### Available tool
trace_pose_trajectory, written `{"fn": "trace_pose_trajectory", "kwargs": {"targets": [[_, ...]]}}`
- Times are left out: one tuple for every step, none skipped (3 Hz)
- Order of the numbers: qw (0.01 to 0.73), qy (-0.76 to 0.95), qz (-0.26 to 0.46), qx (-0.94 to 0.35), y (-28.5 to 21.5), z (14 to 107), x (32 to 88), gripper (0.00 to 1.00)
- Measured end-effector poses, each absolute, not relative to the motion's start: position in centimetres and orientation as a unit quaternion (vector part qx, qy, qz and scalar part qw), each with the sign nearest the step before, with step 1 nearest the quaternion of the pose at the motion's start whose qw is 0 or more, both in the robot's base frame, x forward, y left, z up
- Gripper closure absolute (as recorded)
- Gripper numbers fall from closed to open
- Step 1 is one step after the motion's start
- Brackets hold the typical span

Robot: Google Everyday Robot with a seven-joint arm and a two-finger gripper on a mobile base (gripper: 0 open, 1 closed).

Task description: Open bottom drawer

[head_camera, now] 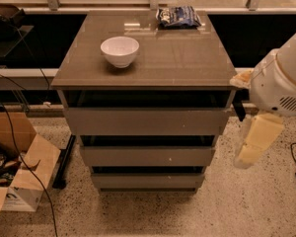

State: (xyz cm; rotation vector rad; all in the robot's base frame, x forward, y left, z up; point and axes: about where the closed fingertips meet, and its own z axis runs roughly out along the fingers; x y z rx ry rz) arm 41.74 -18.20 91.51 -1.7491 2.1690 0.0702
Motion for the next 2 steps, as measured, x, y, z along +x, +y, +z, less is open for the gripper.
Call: {"fn": "trace_pose_trajectory", "kwargs": {"targets": [[0.175,0.763,0.055,-0.620,-17.4,88.4,40.6,0.00],[0.176,0.761,0.095,-0.617,-16.3,84.0,39.4,0.00]]}}
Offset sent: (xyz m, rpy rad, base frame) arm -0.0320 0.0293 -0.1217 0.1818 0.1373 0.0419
